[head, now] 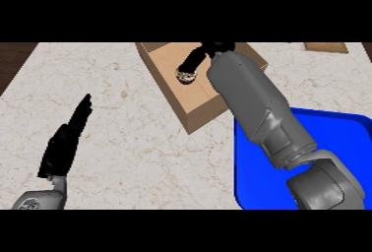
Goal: Pick the cupcake from the tray and place it in the cardboard box
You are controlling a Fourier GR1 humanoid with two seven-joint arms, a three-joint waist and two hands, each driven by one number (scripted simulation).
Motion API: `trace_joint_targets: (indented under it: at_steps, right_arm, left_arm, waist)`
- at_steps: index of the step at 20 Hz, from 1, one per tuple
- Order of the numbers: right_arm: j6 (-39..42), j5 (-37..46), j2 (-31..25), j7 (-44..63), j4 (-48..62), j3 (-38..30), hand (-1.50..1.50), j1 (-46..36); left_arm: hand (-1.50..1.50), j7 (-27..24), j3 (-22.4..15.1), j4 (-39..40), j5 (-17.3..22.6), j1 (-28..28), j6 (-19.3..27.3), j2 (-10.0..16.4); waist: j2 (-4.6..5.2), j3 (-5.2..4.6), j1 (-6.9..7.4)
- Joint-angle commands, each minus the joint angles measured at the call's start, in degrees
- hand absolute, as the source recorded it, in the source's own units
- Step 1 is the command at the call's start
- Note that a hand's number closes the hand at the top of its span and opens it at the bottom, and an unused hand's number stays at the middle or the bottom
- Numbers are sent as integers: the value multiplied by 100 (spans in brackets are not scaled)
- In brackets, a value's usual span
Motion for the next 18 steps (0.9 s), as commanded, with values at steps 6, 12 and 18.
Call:
trace_joint_targets:
  at_steps: [6, 12, 18]
  right_arm:
    - [-1368, -989, 6, -773, -284, -1005, -150, 125]
    - [-1043, -1923, -315, -1453, -603, -1948, -150, 67]
    - [-891, -2257, -1207, -2105, -526, -2401, -150, 705]
  left_arm:
    - [0, -174, -7, 122, -47, 82, 72, -94]
    - [0, 3, 192, 46, -33, -61, 62, 81]
    - [0, 278, 282, -106, 70, -37, 27, 85]
  waist:
    - [1, 4, -53]
    - [-36, 11, -202]
    - [-73, 14, -328]
